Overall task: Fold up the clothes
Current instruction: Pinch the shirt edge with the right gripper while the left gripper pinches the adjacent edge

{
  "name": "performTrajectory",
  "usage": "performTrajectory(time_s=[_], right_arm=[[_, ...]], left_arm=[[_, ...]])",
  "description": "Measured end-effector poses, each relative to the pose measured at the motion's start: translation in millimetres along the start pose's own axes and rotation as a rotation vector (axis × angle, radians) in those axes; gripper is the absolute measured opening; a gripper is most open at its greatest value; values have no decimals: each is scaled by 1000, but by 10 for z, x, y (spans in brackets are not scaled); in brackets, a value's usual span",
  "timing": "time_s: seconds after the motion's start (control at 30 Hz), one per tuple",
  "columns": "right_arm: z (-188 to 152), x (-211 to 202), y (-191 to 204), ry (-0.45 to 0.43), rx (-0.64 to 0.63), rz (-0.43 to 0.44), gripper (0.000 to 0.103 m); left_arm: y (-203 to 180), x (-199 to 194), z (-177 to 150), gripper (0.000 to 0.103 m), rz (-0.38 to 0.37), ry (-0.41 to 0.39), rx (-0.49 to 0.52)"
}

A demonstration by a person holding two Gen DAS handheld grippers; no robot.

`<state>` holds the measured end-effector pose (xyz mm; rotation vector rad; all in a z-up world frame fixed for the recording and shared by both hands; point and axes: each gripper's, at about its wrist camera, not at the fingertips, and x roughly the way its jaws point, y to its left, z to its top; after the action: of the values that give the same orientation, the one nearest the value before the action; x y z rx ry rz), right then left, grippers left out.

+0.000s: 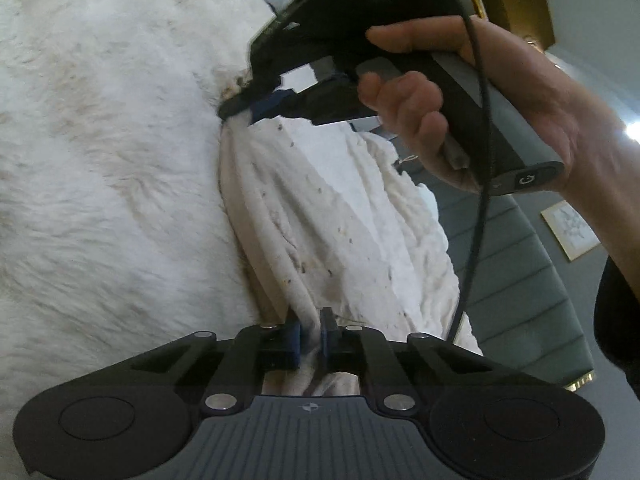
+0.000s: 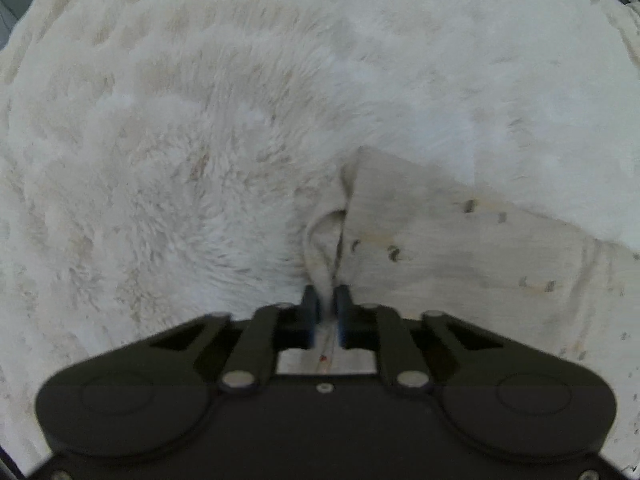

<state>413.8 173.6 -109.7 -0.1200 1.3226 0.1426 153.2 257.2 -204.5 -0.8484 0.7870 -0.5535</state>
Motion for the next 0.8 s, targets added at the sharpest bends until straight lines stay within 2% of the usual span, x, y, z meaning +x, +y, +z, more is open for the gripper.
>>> performTrajectory(time_s=[0.1, 0.13, 0.17, 0.2, 0.27, 0.3, 0.4, 0.47, 0.53, 0.6, 0.67, 0.8], right_arm=[[19, -90, -134, -21, 17, 36, 6], [18, -92, -161, -26, 24, 47, 9], [3, -100, -192, -34, 34, 64, 17], [-1, -102, -212, -39, 44, 76, 28], [1, -81, -236, -49, 65, 96, 45], [22, -64, -237, -50, 67, 98, 47], [73, 36, -217, -20, 76, 109, 47], [95, 77, -193, -7, 87, 118, 45], [103, 83, -149, 0, 76, 104, 40], [116, 88, -90, 11, 51, 80, 20], [118, 69, -49, 14, 28, 53, 14], [102, 6, -25, 10, 6, 35, 10]], left_arm=[[-36, 24, -21, 11, 71, -27, 14], [-42, 22, -22, 29, 83, -36, 16], [-46, 14, -24, 51, 77, -52, 11], [-51, 4, -26, 56, 69, -69, 4], [-6, -40, -35, 59, 59, -79, 4], [17, -62, -40, 60, 54, -84, 3], [43, 19, -8, 60, 66, -67, -10], [71, 49, -15, 56, 59, -59, -15], [62, 63, 3, 53, 49, -54, -22], [30, 42, -20, 53, 34, -51, -28], [12, 58, -32, 53, 33, -48, -27], [-7, 76, -10, 53, 36, -48, -25]])
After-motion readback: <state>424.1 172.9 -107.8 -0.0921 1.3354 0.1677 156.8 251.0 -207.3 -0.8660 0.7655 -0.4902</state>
